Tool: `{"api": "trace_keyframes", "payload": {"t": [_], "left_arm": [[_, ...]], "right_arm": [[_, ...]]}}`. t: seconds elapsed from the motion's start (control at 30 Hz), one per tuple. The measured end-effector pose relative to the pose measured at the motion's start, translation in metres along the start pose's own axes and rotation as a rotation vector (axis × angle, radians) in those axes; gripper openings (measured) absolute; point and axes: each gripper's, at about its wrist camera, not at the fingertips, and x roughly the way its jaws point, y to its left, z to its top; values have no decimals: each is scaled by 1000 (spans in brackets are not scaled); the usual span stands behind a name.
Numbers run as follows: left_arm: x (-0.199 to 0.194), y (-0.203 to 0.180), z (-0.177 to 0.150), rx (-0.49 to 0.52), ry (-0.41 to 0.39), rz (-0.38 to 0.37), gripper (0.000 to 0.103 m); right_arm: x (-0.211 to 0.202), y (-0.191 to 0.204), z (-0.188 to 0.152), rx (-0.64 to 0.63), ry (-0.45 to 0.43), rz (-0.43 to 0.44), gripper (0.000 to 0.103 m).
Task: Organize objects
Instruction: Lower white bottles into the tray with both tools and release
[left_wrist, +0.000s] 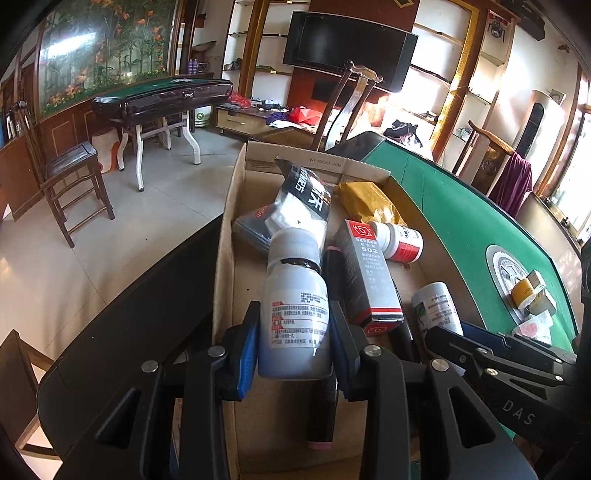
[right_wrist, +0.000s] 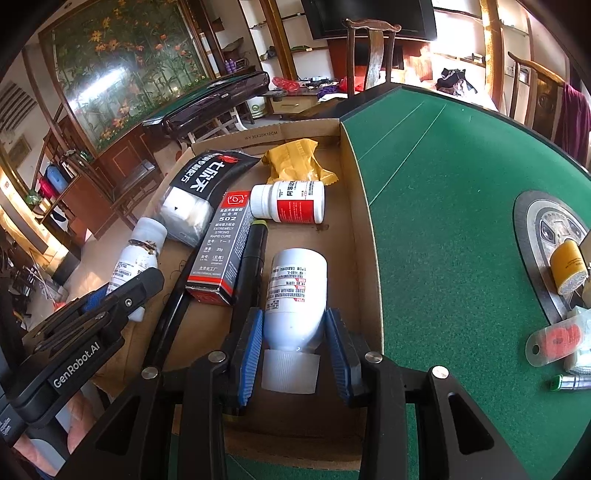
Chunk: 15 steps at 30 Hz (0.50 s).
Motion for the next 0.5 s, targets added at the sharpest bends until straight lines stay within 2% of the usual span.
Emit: {"api": "trace_keyframes", "payload": {"t": [0.5], "left_arm": [[-1,-3,-2,8,-1,-16,35]], "right_arm": [[-3,4,-1,-6,-16,9,39]]}}
